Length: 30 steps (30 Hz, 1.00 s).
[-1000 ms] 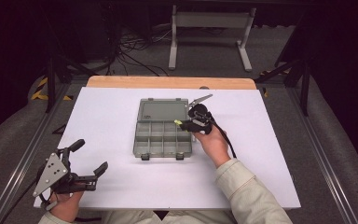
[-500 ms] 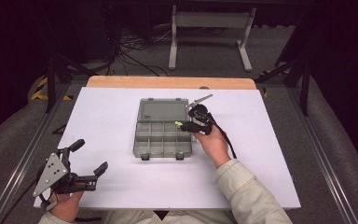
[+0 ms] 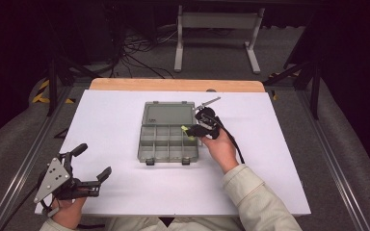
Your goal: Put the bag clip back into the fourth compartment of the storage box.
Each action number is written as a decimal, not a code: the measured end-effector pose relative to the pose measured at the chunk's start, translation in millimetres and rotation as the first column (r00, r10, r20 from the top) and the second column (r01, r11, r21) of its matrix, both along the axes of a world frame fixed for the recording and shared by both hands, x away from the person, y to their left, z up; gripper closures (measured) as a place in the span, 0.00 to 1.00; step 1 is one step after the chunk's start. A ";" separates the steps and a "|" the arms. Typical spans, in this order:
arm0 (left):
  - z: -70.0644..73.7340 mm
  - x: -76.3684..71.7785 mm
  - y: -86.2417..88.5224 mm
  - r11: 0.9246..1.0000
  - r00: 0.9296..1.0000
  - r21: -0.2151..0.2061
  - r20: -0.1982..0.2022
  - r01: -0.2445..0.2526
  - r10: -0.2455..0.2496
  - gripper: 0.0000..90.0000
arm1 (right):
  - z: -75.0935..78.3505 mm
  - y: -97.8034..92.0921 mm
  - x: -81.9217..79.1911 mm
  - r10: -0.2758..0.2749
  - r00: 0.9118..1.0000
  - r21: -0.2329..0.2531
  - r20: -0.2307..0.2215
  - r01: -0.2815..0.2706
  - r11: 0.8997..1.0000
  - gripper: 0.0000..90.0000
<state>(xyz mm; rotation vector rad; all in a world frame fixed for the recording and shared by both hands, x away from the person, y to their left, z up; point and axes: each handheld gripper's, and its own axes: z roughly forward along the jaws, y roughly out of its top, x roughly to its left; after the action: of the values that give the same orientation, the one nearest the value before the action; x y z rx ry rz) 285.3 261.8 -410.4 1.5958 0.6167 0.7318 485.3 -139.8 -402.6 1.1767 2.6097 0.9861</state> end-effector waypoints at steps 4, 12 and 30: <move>-0.3 0.1 -0.3 1.000 1.000 -0.002 0.000 -0.001 0.001 0.00 | 3.7 -1.9 -0.8 -0.003 1.000 0.017 0.002 0.003 1.000 0.60; -0.5 0.3 -0.6 1.000 1.000 0.000 -0.002 0.001 -0.001 0.00 | 21.4 -4.2 -11.4 0.009 0.995 0.039 0.100 -0.013 0.999 0.22; 0.6 0.3 0.7 1.000 1.000 0.000 0.002 -0.005 0.005 0.00 | 72.7 -37.6 -72.7 0.079 0.925 0.141 0.372 -0.141 0.980 0.02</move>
<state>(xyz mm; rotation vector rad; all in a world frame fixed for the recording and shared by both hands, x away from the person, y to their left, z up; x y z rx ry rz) 285.5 262.5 -409.8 1.5936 0.6197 0.7368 412.6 -177.5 -329.9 0.7840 2.3523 1.3225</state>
